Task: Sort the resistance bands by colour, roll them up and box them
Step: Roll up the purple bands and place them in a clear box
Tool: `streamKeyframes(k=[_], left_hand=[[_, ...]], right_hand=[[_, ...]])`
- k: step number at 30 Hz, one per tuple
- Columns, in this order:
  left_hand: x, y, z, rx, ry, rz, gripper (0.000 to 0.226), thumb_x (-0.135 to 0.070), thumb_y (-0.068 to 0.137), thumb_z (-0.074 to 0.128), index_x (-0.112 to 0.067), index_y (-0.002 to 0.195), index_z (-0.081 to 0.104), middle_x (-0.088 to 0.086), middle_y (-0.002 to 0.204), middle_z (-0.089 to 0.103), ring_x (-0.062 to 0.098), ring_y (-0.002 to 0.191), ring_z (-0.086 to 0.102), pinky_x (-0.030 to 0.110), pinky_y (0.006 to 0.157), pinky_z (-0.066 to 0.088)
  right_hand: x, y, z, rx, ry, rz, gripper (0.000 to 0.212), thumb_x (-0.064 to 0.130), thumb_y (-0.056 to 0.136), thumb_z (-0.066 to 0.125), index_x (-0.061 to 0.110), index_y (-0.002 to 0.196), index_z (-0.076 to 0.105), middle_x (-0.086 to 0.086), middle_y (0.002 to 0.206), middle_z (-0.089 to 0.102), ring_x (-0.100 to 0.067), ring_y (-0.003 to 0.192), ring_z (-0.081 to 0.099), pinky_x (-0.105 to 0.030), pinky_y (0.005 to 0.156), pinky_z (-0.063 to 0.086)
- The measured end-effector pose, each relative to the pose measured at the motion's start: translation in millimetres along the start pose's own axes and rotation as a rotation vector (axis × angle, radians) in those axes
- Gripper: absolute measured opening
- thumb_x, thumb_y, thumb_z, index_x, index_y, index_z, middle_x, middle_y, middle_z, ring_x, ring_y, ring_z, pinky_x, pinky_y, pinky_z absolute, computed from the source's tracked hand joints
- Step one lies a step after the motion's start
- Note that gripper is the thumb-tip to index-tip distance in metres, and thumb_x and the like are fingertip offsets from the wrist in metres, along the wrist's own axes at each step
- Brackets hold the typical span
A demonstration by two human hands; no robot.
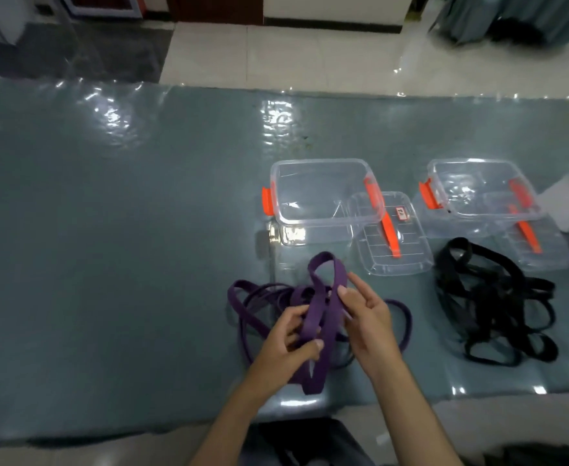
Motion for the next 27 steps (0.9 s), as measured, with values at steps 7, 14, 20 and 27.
streamKeyframes(k=[7, 14, 20, 27], left_hand=[[-17.4, 25.5, -16.8, -0.328, 0.073, -0.106, 0.043, -0.041, 0.078, 0.088, -0.013, 0.096, 0.06, -0.002, 0.078, 0.073, 0.011, 0.068, 0.068, 0.025, 0.065, 0.054], [-53.0, 43.0, -24.0, -0.508, 0.168, 0.105, 0.013, -0.023, 0.102, 0.066, -0.027, 0.115, 0.064, 0.011, 0.085, 0.071, 0.021, 0.054, 0.061, 0.031, 0.051, 0.054], [-70.9, 54.8, 11.8, -0.282, 0.043, 0.151, 0.03, -0.016, 0.104, 0.061, -0.031, 0.13, 0.062, 0.008, 0.105, 0.077, 0.02, 0.088, 0.075, 0.03, 0.08, 0.061], [-74.9, 43.6, 42.5, -0.218, -0.054, 0.197, 0.023, -0.029, 0.107, 0.055, -0.017, 0.119, 0.071, 0.002, 0.113, 0.078, 0.012, 0.109, 0.073, 0.024, 0.09, 0.056]], right_hand=[[30.8, -8.2, 6.4, 0.321, -0.074, -0.088, 0.046, -0.003, 0.094, 0.062, 0.006, 0.139, 0.061, -0.021, 0.13, 0.069, -0.037, 0.125, 0.064, -0.048, 0.108, 0.05], [56.5, -0.4, 14.1, 0.38, -0.069, -0.127, 0.031, 0.02, 0.08, 0.081, 0.016, 0.11, 0.073, -0.015, 0.109, 0.071, -0.026, 0.097, 0.067, -0.039, 0.088, 0.053], [57.7, 10.0, 17.4, 0.27, -0.06, -0.133, 0.024, 0.025, 0.086, 0.071, 0.004, 0.096, 0.067, -0.01, 0.084, 0.069, -0.026, 0.079, 0.063, -0.04, 0.074, 0.055], [43.7, 14.5, 23.2, 0.277, -0.129, -0.063, 0.036, 0.02, 0.08, 0.078, -0.01, 0.099, 0.07, -0.025, 0.097, 0.074, -0.035, 0.088, 0.07, -0.038, 0.081, 0.06]])
Point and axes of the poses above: each hand's wrist, its own y-axis towards the middle knuckle, its own z-axis out of the palm, x = y × z, the point moved 4 cm from there along y, towards the middle knuckle
